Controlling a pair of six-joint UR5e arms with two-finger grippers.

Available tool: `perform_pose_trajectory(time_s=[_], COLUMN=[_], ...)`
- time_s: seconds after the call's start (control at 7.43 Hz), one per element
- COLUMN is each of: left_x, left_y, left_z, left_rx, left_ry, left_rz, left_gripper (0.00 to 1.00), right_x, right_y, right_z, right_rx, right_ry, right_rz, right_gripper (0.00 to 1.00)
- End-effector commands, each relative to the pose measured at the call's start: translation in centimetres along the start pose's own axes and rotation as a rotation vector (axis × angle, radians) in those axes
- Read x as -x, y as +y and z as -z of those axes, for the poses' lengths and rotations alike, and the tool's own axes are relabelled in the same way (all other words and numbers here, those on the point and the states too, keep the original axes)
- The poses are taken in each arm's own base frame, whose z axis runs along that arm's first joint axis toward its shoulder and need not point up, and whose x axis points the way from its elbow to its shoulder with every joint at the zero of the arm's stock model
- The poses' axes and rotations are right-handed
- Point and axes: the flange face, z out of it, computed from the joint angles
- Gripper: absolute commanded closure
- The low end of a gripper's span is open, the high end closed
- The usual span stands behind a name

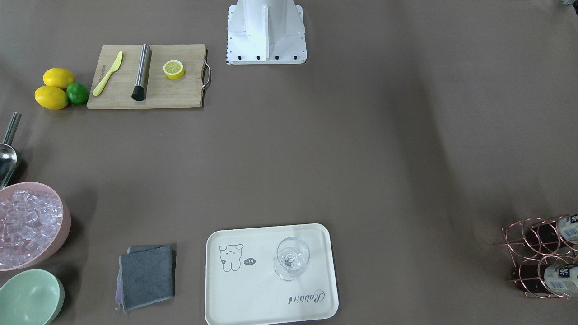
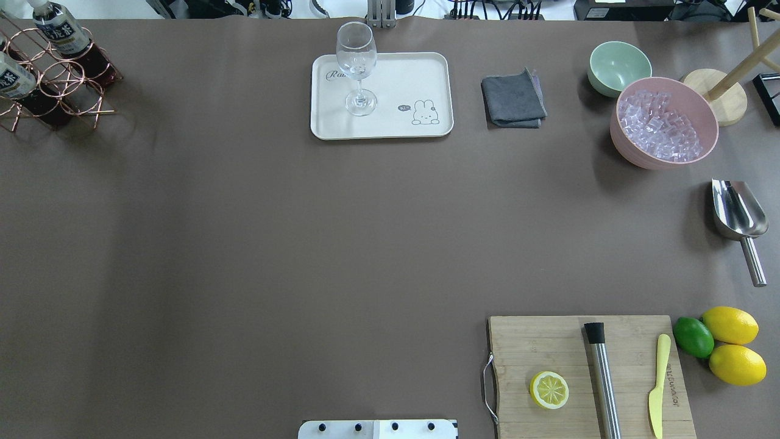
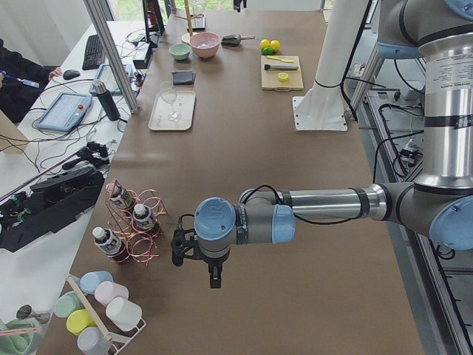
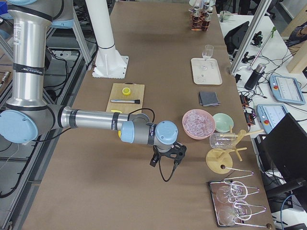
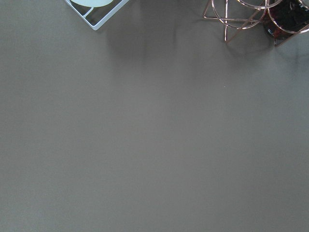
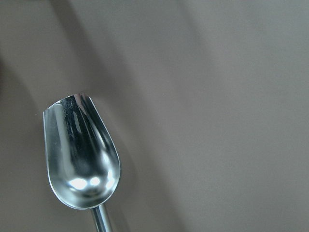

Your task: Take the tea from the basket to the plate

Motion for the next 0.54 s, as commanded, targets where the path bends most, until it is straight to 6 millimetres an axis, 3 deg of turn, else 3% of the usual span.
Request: perform_pose_trajectory(time_s=[0.0,0.13,0.4], left_x=[-3.1,-5.8,-9.1], left_y=[-3.3,-5.4,-8.2], left_z=[0.6,0.4,1.6], left_rx=[-0.017,-0.016,-0.046], left_ry=[-0.011,-0.01,-0.06], left_rz=[-0.079,-0.133,-0.22], left_gripper=[0.03,0.03,0.03], right_x=[0.8,1.5,1.5], right_y=[0.0,0.3,0.3], right_z=[0.8,1.5,1.6], right_rx=[-0.025,-0.043,-0.049], right_ry=[0.017,0.022,0.033], right_rz=[0.021,0.039,0.04], right_gripper=[0.0,0.0,0.0])
